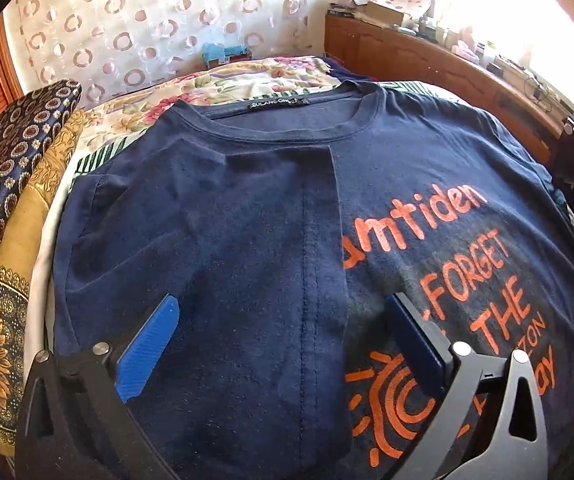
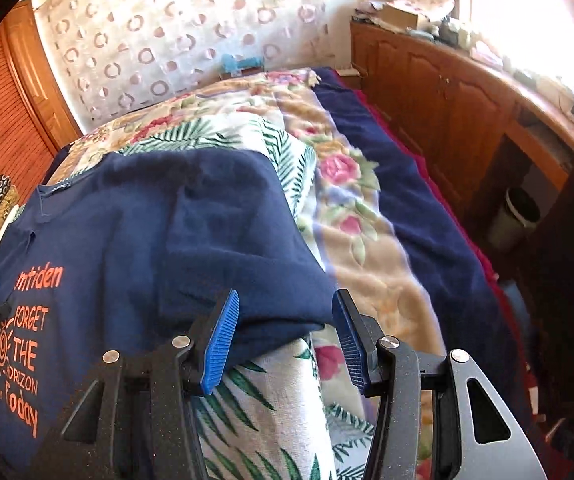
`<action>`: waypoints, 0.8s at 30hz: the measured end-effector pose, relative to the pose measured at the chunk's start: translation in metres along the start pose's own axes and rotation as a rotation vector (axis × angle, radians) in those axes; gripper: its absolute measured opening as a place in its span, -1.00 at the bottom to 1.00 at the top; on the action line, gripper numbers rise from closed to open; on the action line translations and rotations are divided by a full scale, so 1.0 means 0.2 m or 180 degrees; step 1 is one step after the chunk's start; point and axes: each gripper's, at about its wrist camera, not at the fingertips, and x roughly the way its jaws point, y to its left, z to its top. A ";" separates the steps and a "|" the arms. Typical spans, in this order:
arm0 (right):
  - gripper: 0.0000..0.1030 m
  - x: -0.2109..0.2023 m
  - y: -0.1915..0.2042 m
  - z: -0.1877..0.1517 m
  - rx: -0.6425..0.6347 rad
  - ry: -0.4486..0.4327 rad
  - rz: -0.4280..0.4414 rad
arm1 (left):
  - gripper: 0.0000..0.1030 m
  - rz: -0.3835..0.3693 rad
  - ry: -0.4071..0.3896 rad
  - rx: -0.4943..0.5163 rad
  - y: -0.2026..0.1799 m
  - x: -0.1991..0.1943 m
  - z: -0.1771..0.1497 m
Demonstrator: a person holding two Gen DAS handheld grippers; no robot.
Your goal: Fold small clothes
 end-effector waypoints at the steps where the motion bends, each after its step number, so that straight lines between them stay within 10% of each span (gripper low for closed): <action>1: -0.02 -0.02 -0.02 0.03 0.0025 0.0030 0.0018 | 0.99 0.0003 0.0000 0.0002 0.00 0.00 0.00; 8: -0.02 0.00 -0.11 0.08 0.0237 0.0156 0.0313 | 0.99 0.0008 -0.0002 -0.0002 0.00 0.00 0.00; 11: -0.40 -0.01 -0.12 0.08 0.0189 0.0161 0.0469 | 0.99 0.0008 -0.0002 0.0001 0.00 0.00 0.00; 15: -0.75 -0.03 -0.10 0.07 -0.0116 0.0103 0.0177 | 0.99 0.0041 -0.0001 0.0007 -0.01 -0.01 0.00; 24: -0.88 -0.22 0.03 0.09 -0.0419 -0.0341 -0.0111 | 0.99 0.0095 -0.0385 -0.0143 0.03 -0.19 0.04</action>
